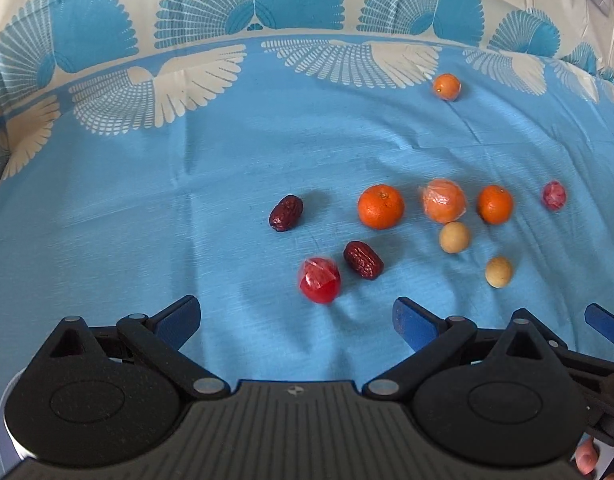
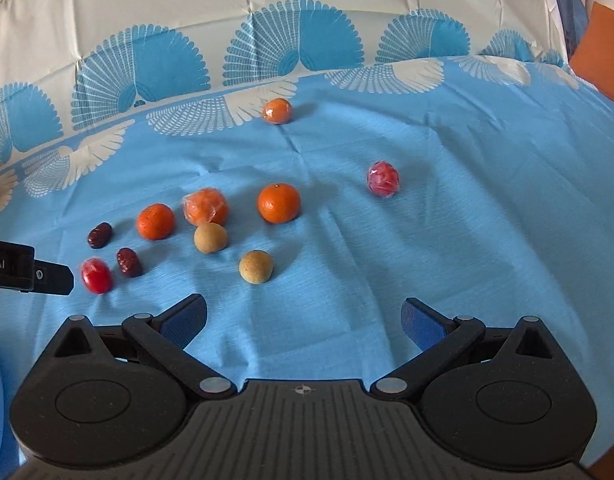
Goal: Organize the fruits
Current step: 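Grasp the red fruit with left tool while right tool grasps yellow fruit, then carry both fruits over the plate and open both tools to drop them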
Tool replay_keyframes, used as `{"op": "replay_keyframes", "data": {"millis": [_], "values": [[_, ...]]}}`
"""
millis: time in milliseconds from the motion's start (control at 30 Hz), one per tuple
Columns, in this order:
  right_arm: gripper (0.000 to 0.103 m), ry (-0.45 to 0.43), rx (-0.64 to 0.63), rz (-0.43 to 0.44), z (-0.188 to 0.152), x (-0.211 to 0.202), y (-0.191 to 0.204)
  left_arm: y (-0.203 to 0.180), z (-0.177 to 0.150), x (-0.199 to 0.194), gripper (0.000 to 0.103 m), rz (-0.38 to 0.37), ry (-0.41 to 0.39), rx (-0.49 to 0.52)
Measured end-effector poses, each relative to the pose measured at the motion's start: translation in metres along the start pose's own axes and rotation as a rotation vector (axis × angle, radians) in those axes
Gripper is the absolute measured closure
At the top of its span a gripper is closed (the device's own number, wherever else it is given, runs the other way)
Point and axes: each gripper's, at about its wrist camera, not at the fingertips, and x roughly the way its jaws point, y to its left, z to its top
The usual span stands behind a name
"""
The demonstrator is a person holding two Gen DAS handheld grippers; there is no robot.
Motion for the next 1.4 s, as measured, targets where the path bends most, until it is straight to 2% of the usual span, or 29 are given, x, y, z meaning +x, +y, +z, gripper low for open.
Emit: {"op": "replay_keyframes", "data": {"millis": [133,167,200,233,267,300,333,367,567,867,1100,1400], "values": [[0.002,-0.035,-0.065,-0.011,0.004,0.031,0.017,-0.001,0.008,0.028,0.005,-0.012,0.002,0.026],[0.01,-0.052,-0.086,-0.011,0.004,0.036,0.022,-0.002,0.009,0.032,0.007,-0.018,-0.001,0.036],[0.016,-0.06,-0.114,-0.009,0.004,0.041,0.026,-0.002,0.008,0.036,0.017,-0.025,-0.003,0.048],[0.031,-0.05,-0.142,-0.018,0.003,0.046,0.03,-0.003,0.008,0.038,0.027,-0.033,-0.001,0.06],[0.031,-0.061,-0.161,-0.03,0.001,0.048,0.033,-0.003,0.007,0.04,0.058,-0.049,0.007,0.071],[0.043,-0.079,-0.164,-0.022,-0.002,0.045,0.034,-0.003,0.006,0.041,0.072,-0.072,0.011,0.072],[0.069,-0.099,-0.175,-0.016,-0.004,0.041,0.036,0.0,0.004,0.039,0.073,-0.073,-0.007,0.054],[0.077,-0.108,-0.192,-0.033,-0.006,0.039,0.038,0.002,0.002,0.034,0.073,-0.071,-0.037,0.03],[0.077,-0.116,-0.115,-0.019,0.0,0.024,0.026,0.006,-0.002,0.002,0.073,-0.084,-0.108,0.049],[0.077,-0.147,-0.051,0.068,0.005,-0.056,0.021,0.027,-0.03,-0.097,0.073,-0.072,-0.145,0.021],[0.077,-0.145,-0.096,0.236,-0.001,-0.134,0.043,0.053,-0.079,-0.182,0.073,-0.031,-0.153,-0.021],[0.077,-0.126,-0.21,0.438,-0.036,-0.233,0.094,0.103,-0.157,-0.263,0.073,0.056,-0.138,-0.126]]}}
